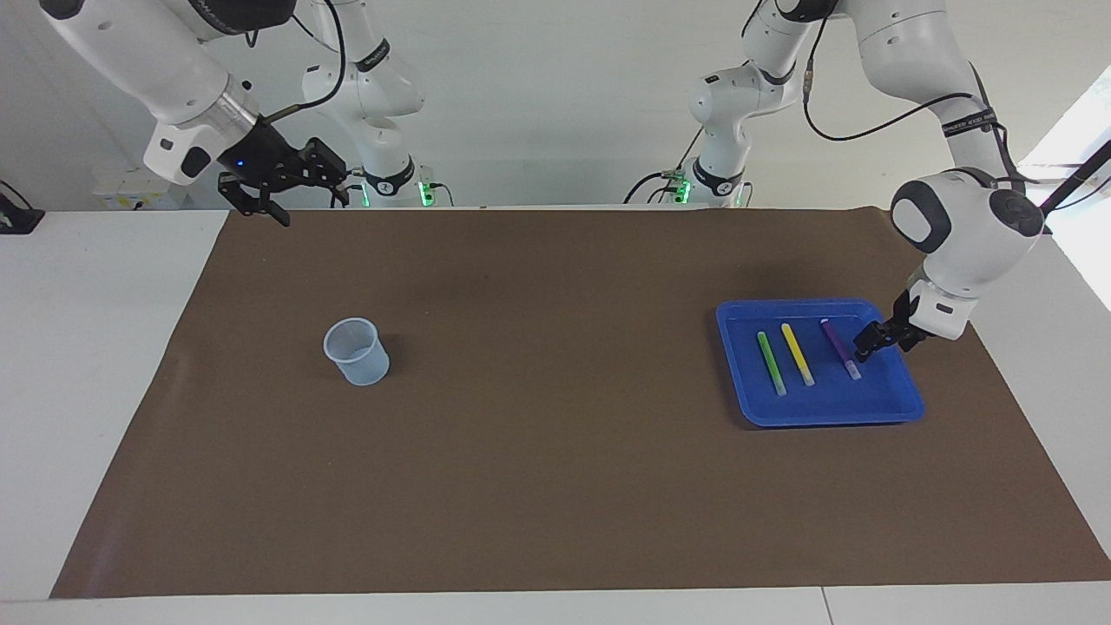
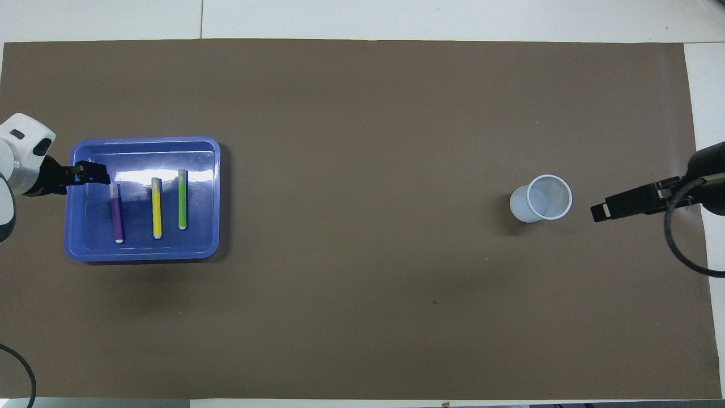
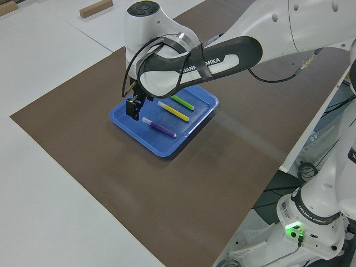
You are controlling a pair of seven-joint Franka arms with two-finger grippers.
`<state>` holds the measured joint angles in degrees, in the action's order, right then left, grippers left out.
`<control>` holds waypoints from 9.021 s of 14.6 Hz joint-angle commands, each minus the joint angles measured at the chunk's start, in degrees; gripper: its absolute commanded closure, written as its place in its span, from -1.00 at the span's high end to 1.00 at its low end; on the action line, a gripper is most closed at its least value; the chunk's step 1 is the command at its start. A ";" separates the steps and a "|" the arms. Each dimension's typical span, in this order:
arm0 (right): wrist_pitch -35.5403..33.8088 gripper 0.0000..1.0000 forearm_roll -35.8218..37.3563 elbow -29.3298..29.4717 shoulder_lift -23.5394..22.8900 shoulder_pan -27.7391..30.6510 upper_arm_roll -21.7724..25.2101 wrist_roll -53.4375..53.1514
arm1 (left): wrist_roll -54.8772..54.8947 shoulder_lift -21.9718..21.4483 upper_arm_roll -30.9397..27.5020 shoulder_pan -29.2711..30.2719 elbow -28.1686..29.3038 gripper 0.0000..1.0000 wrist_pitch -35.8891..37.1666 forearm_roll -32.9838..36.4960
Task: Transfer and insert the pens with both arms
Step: 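Grasp the purple pen with the left gripper while the right gripper approaches, then lift the purple pen with the left gripper toward the right gripper, then grasp the purple pen tip with the right gripper, open the left gripper, then insert the purple pen into the white cup with the right gripper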
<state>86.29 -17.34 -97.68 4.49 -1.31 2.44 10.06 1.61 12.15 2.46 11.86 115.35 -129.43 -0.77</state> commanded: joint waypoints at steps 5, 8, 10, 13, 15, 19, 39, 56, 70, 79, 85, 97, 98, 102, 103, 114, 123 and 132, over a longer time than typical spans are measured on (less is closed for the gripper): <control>9.50 1.00 -6.72 -10.68 5.53 -1.59 -0.42 -7.51 | 0.06 2.08 0.27 -1.49 1.19 0.82 -1.18 0.33; 15.91 1.00 -7.80 -11.91 5.62 -4.05 -0.77 -8.65 | 0.23 3.40 0.27 -1.58 1.19 0.72 -0.39 5.23; 17.67 1.00 -13.64 -12.52 4.57 -4.23 -0.77 -11.45 | 0.32 4.10 0.35 -1.67 1.10 0.61 -0.04 7.00; 22.60 1.00 -20.70 -13.41 3.60 -5.36 -0.77 -17.77 | 0.41 4.46 0.35 -1.58 0.75 0.49 1.02 7.18; 23.56 1.00 -24.14 -13.76 2.81 -5.99 -0.77 -21.39 | 0.41 4.46 0.44 -1.49 0.75 0.38 1.28 7.09; 30.58 1.00 -31.86 -17.27 1.75 -9.76 -0.77 -21.58 | 0.41 4.55 0.44 -1.58 -0.12 0.06 1.72 7.09; 53.89 1.00 -45.24 -19.21 -3.52 -25.93 -0.86 -28.70 | -3.18 3.76 0.71 -2.98 -9.07 -1.00 14.61 3.33; 63.03 1.00 -45.59 -17.36 -5.02 -35.34 -1.12 -35.46 | -75.08 -6.79 0.88 -22.15 -13.85 -1.00 29.59 -32.69; 62.51 0.39 -44.45 -16.57 -5.19 -35.26 -1.91 -34.15 | -84.49 -8.11 0.88 -27.51 -10.59 -1.00 22.91 -41.59; 62.86 0.05 -44.45 -14.82 -6.34 -33.50 -1.83 -33.09 | -84.14 -8.02 0.88 -26.98 -10.68 -1.00 22.29 -42.91; 62.77 0.05 -44.45 -14.90 -6.16 -33.94 -1.91 -33.18 | -84.14 -8.02 0.79 -26.89 -10.59 -1.00 22.20 -43.53; 62.51 -1.00 -44.45 -15.25 -6.07 -33.76 -1.83 -33.18 | -84.23 -7.93 0.79 -26.89 -10.76 -1.00 21.68 -44.06; 62.51 -1.00 -44.45 -15.34 -5.99 -33.76 -1.83 -33.27 | -84.23 -8.02 0.79 -26.89 -10.68 -1.00 21.68 -44.06; 62.25 -1.00 -44.45 -15.43 -5.98 -33.41 -1.83 -33.09 | -84.14 -8.20 0.62 -27.60 -11.03 1.00 21.15 -43.79; 61.55 -1.00 -44.10 -15.43 -5.98 -33.24 -1.65 -33.09 | -84.14 -8.37 0.62 -27.60 -11.03 1.00 21.15 -43.71; 18.49 -1.00 2.61 -5.77 -4.84 -8.55 -1.39 -6.16 | -65.56 -8.99 0.35 -25.32 -8.93 1.00 18.95 -33.70; 22.76 -1.00 18.22 -10.93 -4.75 -1.33 -1.48 9.72 | -16.24 -6.45 0.35 -11.87 -6.63 1.00 17.21 -14.65; 32.78 -1.00 14.00 -18.23 -5.72 -2.21 -1.48 3.74 | 15.52 -3.19 0.35 -6.59 3.72 1.00 -0.10 -3.20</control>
<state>115.47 -2.19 -112.32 -2.08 -3.59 1.05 14.68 14.41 9.32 2.32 4.90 115.49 -124.81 -6.97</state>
